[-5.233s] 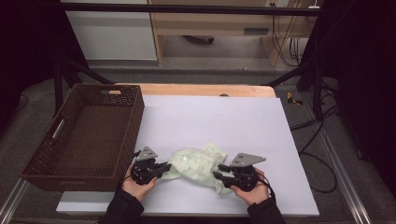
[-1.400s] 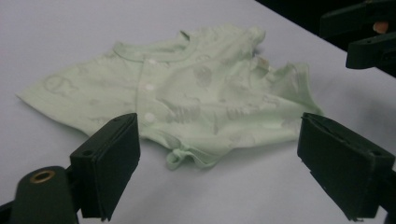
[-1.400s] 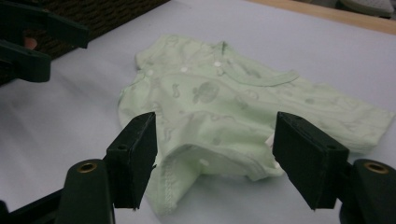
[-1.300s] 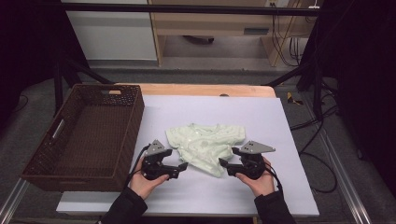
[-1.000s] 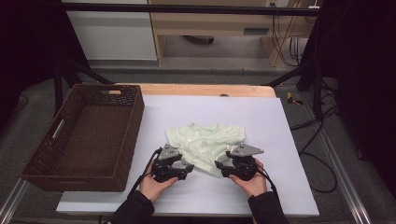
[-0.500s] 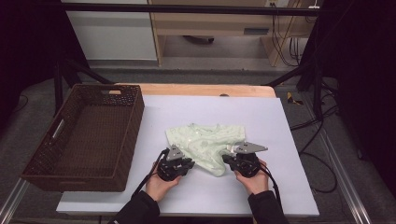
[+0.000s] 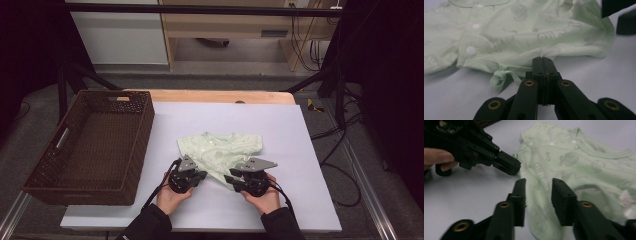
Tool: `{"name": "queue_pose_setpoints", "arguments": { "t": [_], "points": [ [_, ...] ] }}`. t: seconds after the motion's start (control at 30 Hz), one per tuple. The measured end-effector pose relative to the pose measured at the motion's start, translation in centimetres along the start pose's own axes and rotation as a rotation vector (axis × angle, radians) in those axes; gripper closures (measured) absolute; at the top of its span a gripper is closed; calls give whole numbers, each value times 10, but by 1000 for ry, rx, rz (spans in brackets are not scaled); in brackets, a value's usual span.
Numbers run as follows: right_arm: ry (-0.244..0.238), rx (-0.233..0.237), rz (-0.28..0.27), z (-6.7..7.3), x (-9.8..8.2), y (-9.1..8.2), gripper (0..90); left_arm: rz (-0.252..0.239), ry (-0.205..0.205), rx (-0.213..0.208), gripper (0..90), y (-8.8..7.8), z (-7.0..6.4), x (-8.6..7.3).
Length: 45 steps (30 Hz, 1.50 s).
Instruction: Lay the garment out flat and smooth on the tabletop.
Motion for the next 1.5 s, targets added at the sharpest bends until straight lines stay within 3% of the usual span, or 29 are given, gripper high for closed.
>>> {"name": "queue_pose_setpoints", "arguments": {
  "t": [0.07,0.13,0.27,0.33,0.47,0.6,0.67,0.77,0.83,0.9,0.97,1.03,1.13,1.23,1.37,1.5],
  "points": [
    [-16,-3,40,2,-7,11,597,-4,-1,0,893,-1,0,0],
    [-35,-6,71,4,-12,19,643,-6,-1,-3,894,-1,0,1],
    [-67,-7,113,4,-17,25,892,-9,-2,-15,895,-5,-1,2],
    [-61,14,104,8,-13,21,899,-24,-6,-24,895,-12,0,5],
    [-62,70,35,21,7,3,900,-43,-17,-60,895,-30,1,13],
    [1,127,-36,24,22,-6,891,-52,-15,-68,893,-36,3,18],
    [34,120,-32,19,21,-4,868,-35,-13,-61,888,-31,4,14],
    [57,27,39,2,5,4,817,-4,-19,-55,867,-23,5,7],
    [47,-16,85,-6,-5,8,783,8,-31,-51,823,-22,7,5],
    [36,-32,80,-7,-6,8,768,-7,-53,-50,736,-25,9,8],
    [9,-8,39,-1,0,2,752,-39,-78,-58,655,-31,12,12],
    [-25,10,-2,9,9,-5,736,-68,-103,-56,510,-37,16,14],
    [-52,67,-15,26,15,-5,730,-103,-138,-40,366,-48,25,16],
    [-71,84,49,35,5,12,693,-131,-150,-20,228,-57,32,15],
    [-113,9,149,24,-12,31,667,-150,-155,-16,149,-63,36,14],
    [-123,-3,178,20,-16,34,862,-148,-168,0,96,-63,40,13]
  ]
}}
Point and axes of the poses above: each handheld gripper's, and its own axes: y roughly forward along the jaws, x roughly out of its top, z roughly to its left, the point moved 9 cm from there along y, roughly forward along the jaws, and after that the axes turned 7 degrees about x, right-handed, at the moved point
